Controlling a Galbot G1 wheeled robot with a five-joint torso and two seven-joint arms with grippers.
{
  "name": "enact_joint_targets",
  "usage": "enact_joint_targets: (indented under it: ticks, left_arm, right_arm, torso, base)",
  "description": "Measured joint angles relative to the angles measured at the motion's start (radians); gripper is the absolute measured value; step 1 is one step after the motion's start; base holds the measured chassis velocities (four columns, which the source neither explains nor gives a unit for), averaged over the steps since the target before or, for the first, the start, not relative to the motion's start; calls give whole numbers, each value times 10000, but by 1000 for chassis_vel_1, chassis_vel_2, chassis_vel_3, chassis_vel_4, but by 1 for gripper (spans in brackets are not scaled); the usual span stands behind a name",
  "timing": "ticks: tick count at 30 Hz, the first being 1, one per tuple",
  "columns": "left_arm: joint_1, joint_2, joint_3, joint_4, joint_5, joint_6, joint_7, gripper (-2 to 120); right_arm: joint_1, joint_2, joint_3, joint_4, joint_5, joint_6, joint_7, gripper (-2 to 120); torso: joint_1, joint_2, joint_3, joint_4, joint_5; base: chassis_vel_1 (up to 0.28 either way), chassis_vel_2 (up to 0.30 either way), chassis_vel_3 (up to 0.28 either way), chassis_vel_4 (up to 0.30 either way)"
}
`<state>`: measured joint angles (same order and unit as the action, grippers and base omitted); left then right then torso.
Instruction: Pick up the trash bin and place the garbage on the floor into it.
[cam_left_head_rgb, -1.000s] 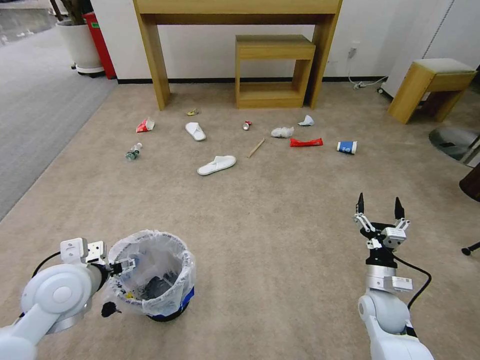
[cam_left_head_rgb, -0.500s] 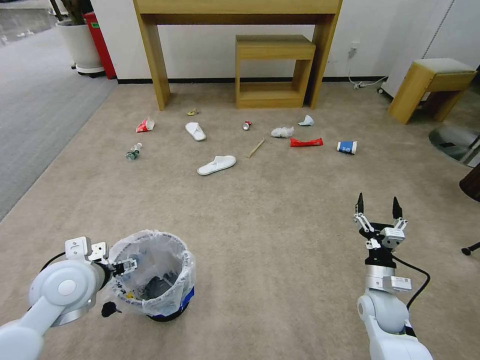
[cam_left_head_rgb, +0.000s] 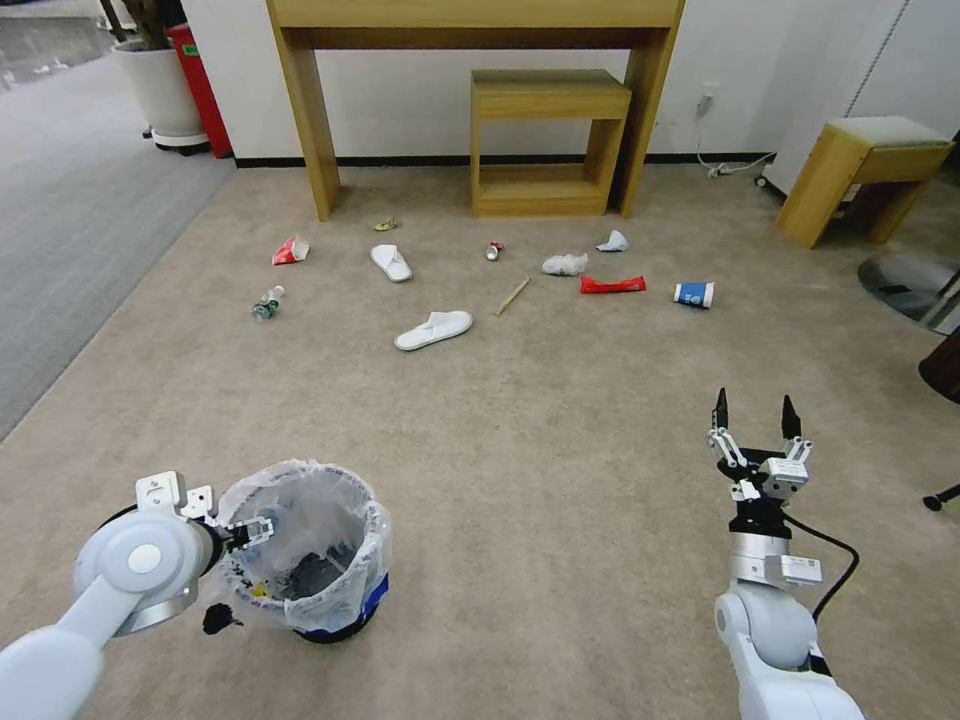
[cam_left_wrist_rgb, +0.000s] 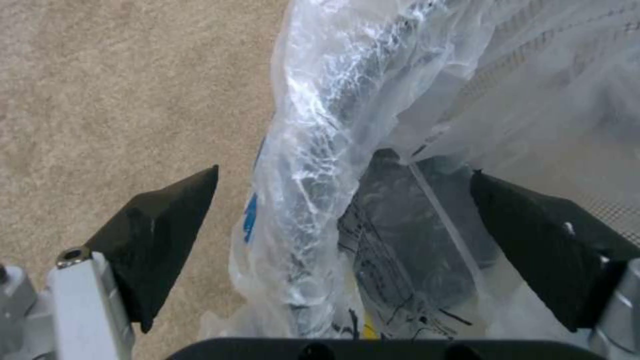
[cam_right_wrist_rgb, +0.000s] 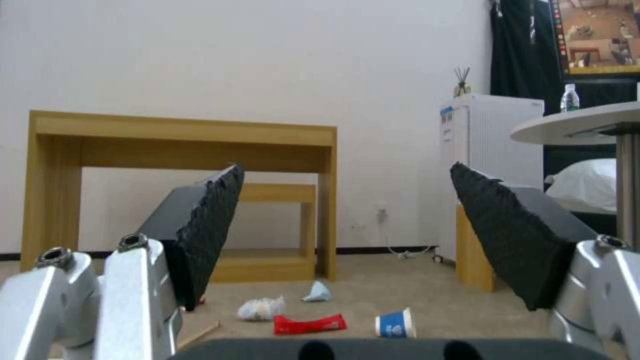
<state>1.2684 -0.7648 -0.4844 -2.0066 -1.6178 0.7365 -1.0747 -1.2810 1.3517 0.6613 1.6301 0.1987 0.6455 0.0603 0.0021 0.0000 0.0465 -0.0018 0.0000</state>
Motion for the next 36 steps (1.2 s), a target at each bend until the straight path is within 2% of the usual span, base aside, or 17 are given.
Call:
enact_joint_targets:
  ticks: [21,36]
  left_arm:
    - [-527,-530,357,1060,193,-11,-24,97]
    - [-458,-764,266,1328,424,-53,81,97]
  right_arm:
    - [57,69,-41,-165,-56,24,-11,79]
    - [80,101,-78,-195,-115,42,-17,76]
  torso:
    - [0,0,-2,0,0]
    - [-1,4,-4,2,12]
  base:
    - [0,0,0,0]
    - [0,0,0,0]
